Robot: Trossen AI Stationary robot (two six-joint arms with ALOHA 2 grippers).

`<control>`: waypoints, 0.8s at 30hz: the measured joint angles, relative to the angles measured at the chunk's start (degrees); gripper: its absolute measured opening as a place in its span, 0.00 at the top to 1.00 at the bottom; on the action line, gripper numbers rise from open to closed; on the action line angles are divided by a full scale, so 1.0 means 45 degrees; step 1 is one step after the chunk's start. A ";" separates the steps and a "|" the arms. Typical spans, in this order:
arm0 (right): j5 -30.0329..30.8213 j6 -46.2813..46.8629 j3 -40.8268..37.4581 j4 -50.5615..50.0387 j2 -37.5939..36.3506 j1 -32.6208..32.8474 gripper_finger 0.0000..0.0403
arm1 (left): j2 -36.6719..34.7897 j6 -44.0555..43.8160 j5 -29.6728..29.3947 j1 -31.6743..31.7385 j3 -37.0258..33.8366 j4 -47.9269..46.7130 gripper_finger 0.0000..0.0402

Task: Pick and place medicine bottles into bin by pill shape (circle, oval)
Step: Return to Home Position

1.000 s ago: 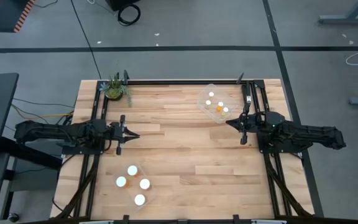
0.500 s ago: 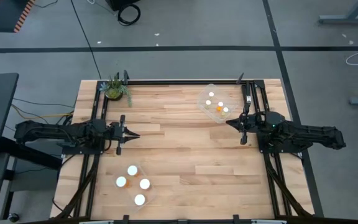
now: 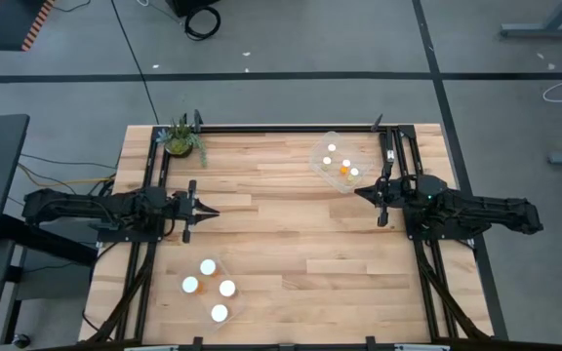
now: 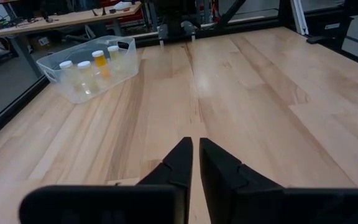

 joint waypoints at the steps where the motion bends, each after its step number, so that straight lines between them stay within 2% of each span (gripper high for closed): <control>1: 0.0000 0.0000 0.0000 0.0000 -0.0004 -0.0002 0.95 | -0.0002 -0.0001 0.0001 -0.0004 0.0000 0.0002 0.91; 8: 0.0005 0.0005 0.0000 0.0000 0.0001 -0.0002 0.95 | -0.0003 -0.0001 0.0004 -0.0003 0.0000 0.0000 0.93; 17: 0.0000 0.0000 0.0000 0.0000 -0.0001 0.0003 0.95 | 0.0000 -0.0001 0.0003 0.0001 0.0000 0.0000 0.90; 24: 0.0000 0.0002 0.0000 0.0000 -0.0004 0.0000 0.95 | -0.0004 -0.0001 0.0003 0.0001 0.0000 0.0000 0.93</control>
